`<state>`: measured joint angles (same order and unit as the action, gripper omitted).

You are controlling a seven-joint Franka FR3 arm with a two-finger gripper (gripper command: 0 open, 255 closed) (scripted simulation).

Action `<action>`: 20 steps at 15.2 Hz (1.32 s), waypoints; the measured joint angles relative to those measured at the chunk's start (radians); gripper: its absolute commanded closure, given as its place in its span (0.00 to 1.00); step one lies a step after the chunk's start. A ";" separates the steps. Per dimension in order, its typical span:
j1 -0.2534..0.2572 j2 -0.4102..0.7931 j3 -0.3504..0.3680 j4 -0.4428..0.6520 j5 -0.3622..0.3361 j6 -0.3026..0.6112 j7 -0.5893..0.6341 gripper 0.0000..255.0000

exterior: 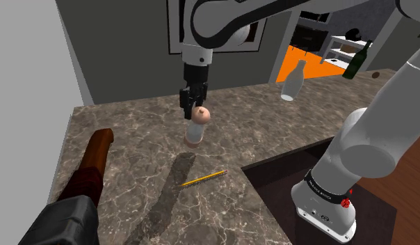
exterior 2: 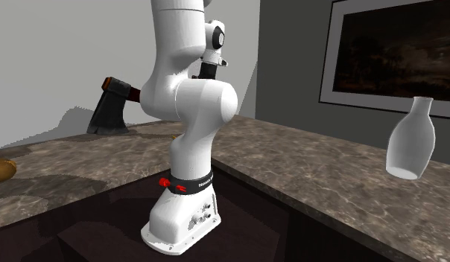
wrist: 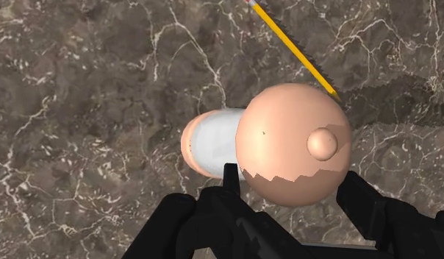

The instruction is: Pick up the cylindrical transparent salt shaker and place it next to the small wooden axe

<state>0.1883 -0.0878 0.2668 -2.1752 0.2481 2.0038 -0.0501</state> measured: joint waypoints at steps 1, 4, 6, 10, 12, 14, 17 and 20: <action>0.000 0.005 0.000 -0.007 0.000 0.011 -0.002 1.00; 0.001 0.020 0.002 -0.027 0.000 0.046 -0.007 1.00; 0.001 0.021 0.002 -0.030 0.000 0.050 -0.008 1.00; 0.001 0.022 0.002 -0.030 0.000 0.052 -0.008 0.00; 0.001 0.022 0.002 -0.030 0.000 0.052 -0.008 0.00; 0.001 0.022 0.002 -0.030 0.000 0.052 -0.008 0.00; -0.001 0.020 0.000 -0.018 -0.001 0.038 -0.008 0.00; -0.009 -0.003 -0.010 0.043 -0.007 -0.046 -0.005 0.00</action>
<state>0.1796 -0.0911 0.2571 -2.1327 0.2414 1.9583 -0.0555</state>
